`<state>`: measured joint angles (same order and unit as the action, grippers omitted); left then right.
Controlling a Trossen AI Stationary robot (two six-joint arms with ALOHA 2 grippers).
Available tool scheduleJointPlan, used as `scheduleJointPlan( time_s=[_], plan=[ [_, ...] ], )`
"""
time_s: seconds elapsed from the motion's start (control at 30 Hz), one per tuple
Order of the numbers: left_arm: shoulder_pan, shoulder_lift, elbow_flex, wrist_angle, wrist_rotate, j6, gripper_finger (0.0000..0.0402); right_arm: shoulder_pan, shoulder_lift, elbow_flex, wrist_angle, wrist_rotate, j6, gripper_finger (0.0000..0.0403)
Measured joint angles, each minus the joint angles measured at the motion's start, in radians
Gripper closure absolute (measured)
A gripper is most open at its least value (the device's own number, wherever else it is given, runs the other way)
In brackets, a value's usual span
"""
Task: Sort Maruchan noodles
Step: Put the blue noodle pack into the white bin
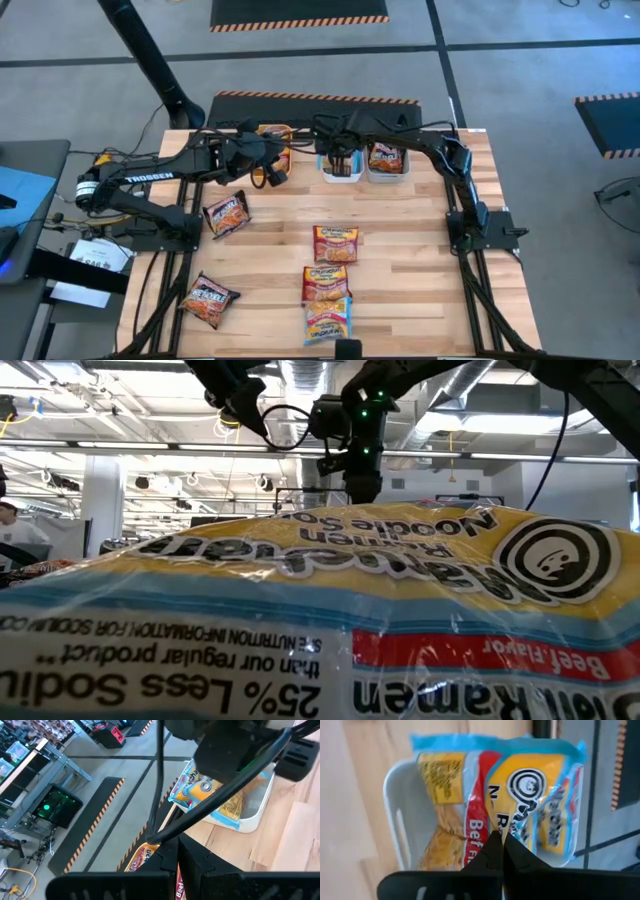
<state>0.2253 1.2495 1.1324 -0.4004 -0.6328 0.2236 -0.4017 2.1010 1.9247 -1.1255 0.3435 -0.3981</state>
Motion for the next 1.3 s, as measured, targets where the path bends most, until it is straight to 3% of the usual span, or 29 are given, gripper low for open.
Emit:
scheduleJointPlan(
  time_s=[0.6,1.0,1.3],
  plan=[
    [0.000,0.000,0.000,-0.008,-0.002,-0.007,0.0401,-0.005,0.000,0.000,-0.106,0.019,0.034,0.0370],
    [0.000,0.000,0.000,-0.020,-0.003,-0.026,0.0401,0.008,0.000,0.000,-0.099,-0.010,0.058,0.0283],
    [0.000,0.000,0.000,-0.027,-0.002,-0.037,0.0401,0.009,-0.001,0.097,-0.230,-0.027,0.157,0.0236]
  ],
)
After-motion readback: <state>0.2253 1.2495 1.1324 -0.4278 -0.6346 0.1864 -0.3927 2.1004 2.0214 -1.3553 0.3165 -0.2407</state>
